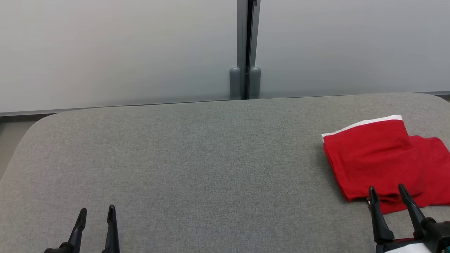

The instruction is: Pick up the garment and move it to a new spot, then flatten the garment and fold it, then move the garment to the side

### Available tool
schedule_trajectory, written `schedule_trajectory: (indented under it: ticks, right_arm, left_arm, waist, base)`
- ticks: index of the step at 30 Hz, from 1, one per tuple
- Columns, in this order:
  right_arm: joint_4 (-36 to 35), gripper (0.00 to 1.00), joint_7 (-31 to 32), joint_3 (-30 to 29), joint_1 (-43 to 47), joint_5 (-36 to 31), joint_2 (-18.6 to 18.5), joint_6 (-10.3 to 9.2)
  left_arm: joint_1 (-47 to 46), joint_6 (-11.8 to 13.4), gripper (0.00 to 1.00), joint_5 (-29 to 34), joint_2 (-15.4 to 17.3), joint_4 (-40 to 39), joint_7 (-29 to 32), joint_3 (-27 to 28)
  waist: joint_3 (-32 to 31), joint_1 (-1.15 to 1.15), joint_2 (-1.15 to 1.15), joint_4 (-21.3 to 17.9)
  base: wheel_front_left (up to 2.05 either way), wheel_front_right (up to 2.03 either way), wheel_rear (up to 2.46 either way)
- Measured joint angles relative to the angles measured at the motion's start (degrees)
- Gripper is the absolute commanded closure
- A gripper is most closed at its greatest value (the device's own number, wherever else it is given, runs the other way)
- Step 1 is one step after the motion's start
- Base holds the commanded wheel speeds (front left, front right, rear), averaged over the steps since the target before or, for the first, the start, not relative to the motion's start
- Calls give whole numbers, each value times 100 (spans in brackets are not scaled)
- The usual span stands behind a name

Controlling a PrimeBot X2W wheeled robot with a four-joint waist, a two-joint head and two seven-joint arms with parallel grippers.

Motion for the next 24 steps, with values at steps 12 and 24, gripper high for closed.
schedule_trajectory:
  ticks: [12,24]
  right_arm:
    - [339,100,47,14,109,48,115,0]
    - [404,100,350,-11,3,1305,118,0]
  left_arm:
    - [49,-43,100,-26,-108,301,52,-105]
    - [-79,-55,100,-1166,-115,380,364,-81]
  waist:
    - [22,0,0,51]
    - [32,0,0,57]
  base:
    - [0,0,0]
    - [0,0,0]
